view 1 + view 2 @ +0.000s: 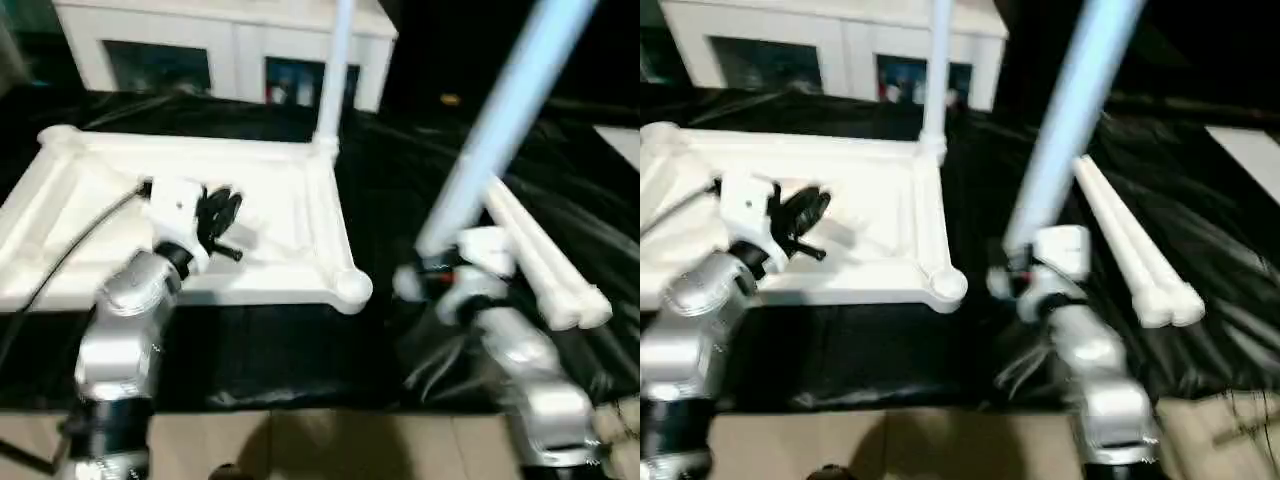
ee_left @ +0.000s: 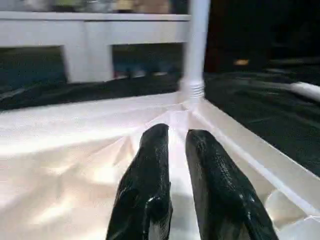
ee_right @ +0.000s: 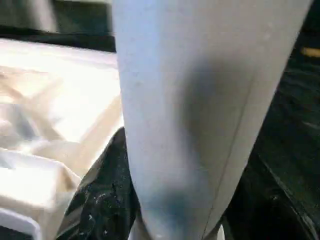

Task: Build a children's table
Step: Insert table leg to table base

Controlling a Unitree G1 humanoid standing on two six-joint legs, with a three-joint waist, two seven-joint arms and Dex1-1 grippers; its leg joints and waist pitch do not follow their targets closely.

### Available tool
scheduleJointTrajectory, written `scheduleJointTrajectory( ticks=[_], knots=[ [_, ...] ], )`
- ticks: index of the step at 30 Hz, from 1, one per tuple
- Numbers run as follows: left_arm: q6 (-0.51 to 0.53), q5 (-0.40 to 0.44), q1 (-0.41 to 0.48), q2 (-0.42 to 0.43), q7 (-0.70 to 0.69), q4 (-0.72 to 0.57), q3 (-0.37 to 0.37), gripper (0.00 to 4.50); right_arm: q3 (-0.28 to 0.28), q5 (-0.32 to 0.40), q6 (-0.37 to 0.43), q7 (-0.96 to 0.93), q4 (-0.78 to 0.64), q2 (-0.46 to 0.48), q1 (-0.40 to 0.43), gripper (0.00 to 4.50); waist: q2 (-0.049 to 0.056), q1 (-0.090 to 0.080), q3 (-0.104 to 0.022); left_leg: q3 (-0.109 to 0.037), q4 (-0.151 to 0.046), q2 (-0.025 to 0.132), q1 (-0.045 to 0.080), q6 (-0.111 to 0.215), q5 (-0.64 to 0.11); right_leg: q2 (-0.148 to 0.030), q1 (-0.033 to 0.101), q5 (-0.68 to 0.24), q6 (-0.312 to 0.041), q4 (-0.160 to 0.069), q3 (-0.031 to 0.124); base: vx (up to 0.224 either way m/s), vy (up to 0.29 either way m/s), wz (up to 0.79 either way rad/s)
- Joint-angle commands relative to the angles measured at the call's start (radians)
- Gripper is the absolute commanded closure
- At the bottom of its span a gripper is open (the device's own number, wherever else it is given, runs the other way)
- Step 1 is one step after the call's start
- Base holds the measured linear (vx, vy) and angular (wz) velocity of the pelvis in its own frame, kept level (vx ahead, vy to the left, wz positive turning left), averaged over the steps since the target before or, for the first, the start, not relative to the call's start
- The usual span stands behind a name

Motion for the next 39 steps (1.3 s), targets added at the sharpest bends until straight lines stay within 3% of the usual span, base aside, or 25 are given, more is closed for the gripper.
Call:
scheduleJointTrajectory(
  ticks=[1, 2, 3, 4, 5, 6, 7, 11, 15, 18, 20, 22, 23, 24, 26, 27, 28, 29, 30, 31, 32, 33, 34, 36, 39],
  knots=[
    [0.038, 0.006, -0.015, -0.023, 0.065, -0.008, -0.031, 3.7, -0.026, 0.03, 0.005, 0.002, 0.033, 0.023, -0.018, 2.65, -0.034, 0.032, -0.059, 0.151, 0.165, -0.061, 0.019, 0.105, -0.294, -0.15, 0.028, -0.274, -0.274, -0.244, 0.08, -0.019, -0.226, 0.59],
    [0.04, 0.005, -0.016, -0.024, 0.067, -0.007, -0.03, 3.7, -0.025, 0.029, 0.006, 0.002, 0.034, 0.023, -0.019, 2.65, -0.036, 0.047, -0.037, 0.191, 0.226, -0.046, 0.008, 0.1, -0.259, -0.168, 0.023, -0.369, -0.204, -0.239, 0.08, -0.036, -0.198, 0.29],
    [0.062, -0.005, -0.029, -0.03, 0.077, 0.007, -0.03, 3.7, -0.001, 0.01, 0.007, 0.011, 0.048, 0.012, -0.023, 2.65, -0.037, 0.065, -0.018, 0.189, 0.172, -0.015, -0.01, 0.085, -0.23, -0.185, 0.059, -0.414, -0.048, -0.222, 0.125, -0.027, -0.15, 0.02],
    [0.057, 0.001, -0.043, -0.027, 0.081, 0.033, -0.031, 3.7, 0.011, 0.01, -0.002, 0.021, 0.051, 0.011, -0.018, 2.65, -0.019, 0.079, -0.025, 0.183, 0.089, 0.022, 0.016, 0.091, -0.218, -0.182, 0.065, -0.392, 0.067, -0.213, 0.126, -0.027, -0.15, 0.02],
    [0.052, 0.01, -0.049, -0.026, 0.085, 0.047, -0.031, 3.7, 0.012, 0.019, -0.006, 0.026, 0.049, 0.015, -0.013, 2.65, -0.01, 0.089, -0.038, 0.182, 0.057, 0.044, 0.047, 0.102, -0.214, -0.172, 0.063, -0.338, 0.107, -0.211, 0.125, -0.035, -0.139, 0.18],
    [0.052, 0.01, -0.049, -0.026, 0.085, 0.047, -0.031, 3.7, 0.012, 0.019, -0.006, 0.026, 0.049, 0.015, -0.013, 2.65, 0.008, 0.085, -0.063, 0.15, 0.0, 0.129, 0.11, 0.131, -0.149, -0.125, 0.039, -0.09, 0.14, -0.158, 0.095, -0.047, -0.13, 0.21],
    [0.044, 0.013, -0.054, -0.021, 0.074, 0.058, -0.035, 3.7, 0.013, 0.022, -0.008, 0.027, 0.044, 0.015, -0.005, 2.65, 0.003, 0.065, -0.059, 0.147, -0.016, 0.163, 0.104, 0.171, -0.102, -0.127, 0.033, 0.069, 0.136, -0.133, 0.088, -0.047, -0.13, 0.21],
    [0.055, 0.008, -0.063, -0.016, 0.074, 0.07, -0.027, 3.7, 0.01, 0.016, -0.018, 0.027, 0.023, 0.014, 0.021, 2.65, 0.003, 0.088, -0.032, 0.214, -0.017, 0.073, 0.086, 0.079, -0.293, -0.141, 0.07, -0.318, 0.178, -0.198, 0.098, -0.011, -0.047, 0.06],
    [0.058, 0.004, -0.056, 0.004, 0.066, 0.061, -0.048, 3.7, 0.004, 0.014, -0.03, 0.032, 0.019, 0.009, 0.043, 2.65, 0.024, 0.065, -0.007, 0.206, -0.038, 0.093, 0.181, 0.049, -0.611, -0.105, 0.064, -0.668, 0.217, -0.266, 0.026, 0.0, 0.0, 0.0],
    [0.056, 0.003, -0.054, 0.01, 0.062, 0.063, -0.053, 3.7, 0.011, 0.01, -0.032, 0.034, 0.022, 0.006, 0.042, 2.65, 0.038, 0.028, -0.017, 0.148, -0.124, 0.166, 0.193, 0.059, -0.766, -0.102, 0.087, -0.298, 0.127, -0.145, 0.047, 0.055, 0.031, -0.13],
    [0.055, 0.004, -0.052, 0.012, 0.057, 0.063, -0.056, 3.7, 0.012, 0.01, -0.034, 0.033, 0.023, 0.005, 0.04, 2.65, 0.022, 0.032, -0.013, 0.19, -0.09, 0.108, 0.173, 0.049, -0.692, -0.133, 0.09, -0.348, 0.077, -0.198, 0.076, 0.093, 0.009, -0.14],
    [0.053, 0.003, -0.046, 0.012, 0.054, 0.061, -0.057, 3.7, 0.012, 0.003, -0.041, 0.032, 0.03, 0.001, 0.033, 2.65, -0.01, 0.092, -0.031, 0.217, 0.055, 0.03, 0.059, 0.133, -0.223, -0.21, 0.199, -0.634, 0.096, -0.26, 0.162, 0.118, -0.012, -0.06],
    [0.054, 0.002, -0.044, 0.012, 0.056, 0.059, -0.057, 3.7, 0.012, 0.001, -0.043, 0.033, 0.032, 0.0, 0.031, 2.65, -0.005, 0.098, -0.04, 0.207, 0.064, 0.028, 0.036, 0.145, -0.161, -0.204, 0.215, -0.565, 0.079, -0.251, 0.165, 0.128, 0.011, -0.06],
    [0.055, 0.001, -0.043, 0.012, 0.057, 0.058, -0.057, 3.7, 0.012, 0.0, -0.043, 0.033, 0.033, 0.0, 0.031, 2.65, 0.006, 0.096, -0.044, 0.199, 0.045, 0.03, 0.02, 0.156, -0.075, -0.152, 0.205, -0.363, 0.056, -0.228, 0.139, 0.137, 0.027, 0.01],
    [0.057, -0.003, -0.038, 0.012, 0.062, 0.05, -0.062, 3.7, 0.014, -0.002, -0.045, 0.036, 0.036, -0.002, 0.028, 2.65, 0.042, 0.074, -0.057, 0.182, -0.023, 0.068, 0.069, 0.186, 0.037, -0.059, 0.163, -0.08, 0.092, -0.177, 0.051, 0.159, 0.029, -0.01],
    [0.059, -0.003, -0.033, 0.011, 0.065, 0.045, -0.064, 3.7, 0.017, -0.006, -0.047, 0.038, 0.038, -0.005, 0.028, 2.65, 0.055, 0.024, -0.076, 0.067, -0.03, 0.171, 0.234, 0.354, 0.145, -0.027, 0.022, -0.026, 0.153, -0.047, 0.016, 0.257, 0.025, -0.01],
    [0.06, -0.004, -0.03, 0.011, 0.068, 0.04, -0.066, 3.7, 0.019, -0.009, -0.048, 0.041, 0.039, -0.008, 0.028, 2.65, 0.043, 0.01, -0.091, 0.01, 0.006, 0.214, 0.315, 0.506, 0.339, -0.048, -0.086, -0.11, 0.204, 0.028, 0.039, 0.257, 0.025, -0.01],
    [0.055, -0.008, -0.025, 0.008, 0.07, 0.036, -0.065, 3.7, 0.02, -0.011, -0.049, 0.043, 0.039, -0.009, 0.027, 2.65, 0.031, 0.001, -0.09, 0.009, 0.009, 0.211, 0.3, 0.558, 0.495, -0.059, -0.106, -0.062, 0.236, 0.045, 0.054, 0.2, 0.005, -0.1],
    [0.05, -0.013, -0.019, 0.005, 0.07, 0.031, -0.063, 3.7, 0.02, -0.012, -0.051, 0.045, 0.039, -0.01, 0.025, 2.65, 0.019, 0.003, -0.093, 0.032, 0.047, 0.158, 0.287, 0.585, 0.847, -0.071, -0.154, 0.065, 0.281, 0.044, 0.085, -0.002, 0.017, -0.28],
    [0.05, -0.013, -0.019, 0.005, 0.07, 0.031, -0.063, 3.7, 0.02, -0.012, -0.051, 0.045, 0.039, -0.011, 0.025, 2.65, -0.008, 0.001, -0.092, 0.089, 0.075, 0.06, 0.222, 0.522, 0.953, -0.075, -0.143, 0.313, 0.251, -0.018, 0.117, -0.002, 0.017, -0.28],
    [0.055, -0.011, -0.015, 0.01, 0.065, 0.029, -0.069, 3.7, 0.019, -0.013, -0.053, 0.044, 0.04, -0.013, 0.023, 2.65, -0.074, 0.003, -0.09, 0.18, 0.119, -0.088, 0.112, 0.374, 0.606, -0.087, -0.037, 0.646, 0.227, -0.089, 0.162, -0.169, 0.037, -0.13],
    [0.055, -0.013, -0.011, 0.016, 0.05, 0.029, -0.075, 3.7, 0.016, -0.009, -0.052, 0.045, 0.038, -0.014, 0.021, 2.65, -0.088, 0.019, -0.073, 0.19, 0.084, -0.086, 0.087, 0.302, 0.351, -0.099, -0.004, 0.593, 0.258, -0.135, 0.177, -0.146, 0.016, 0.23],
    [0.052, -0.02, -0.008, 0.021, 0.033, 0.028, -0.08, 3.7, 0.013, -0.006, -0.052, 0.048, 0.036, -0.014, 0.02, 2.65, -0.075, 0.026, -0.066, 0.166, 0.1, -0.044, 0.061, 0.214, 0.061, -0.178, 0.024, 0.476, 0.157, -0.154, 0.224, -0.146, 0.016, 0.23],
    [0.047, -0.07, 0.003, 0.035, -0.039, 0.015, -0.084, 3.7, 0.005, 0.002, -0.05, 0.059, 0.028, -0.019, 0.021, 2.65, -0.054, 0.007, -0.088, 0.17, 0.052, -0.032, 0.047, 0.157, 0.185, -0.105, 0.053, 0.642, 0.033, -0.096, 0.179, -0.004, -0.052, 0.1],
    [0.061, -0.115, 0.018, 0.087, -0.177, -0.005, -0.124, 3.34, 0.006, 0.011, -0.049, 0.086, 0.013, -0.039, 0.029, 2.65, -0.036, -0.019, -0.076, 0.188, 0.027, -0.013, 0.075, 0.166, 0.197, -0.056, 0.012, 0.373, -0.044, -0.112, 0.14, -0.032, -0.056, -0.01]
  ],
)
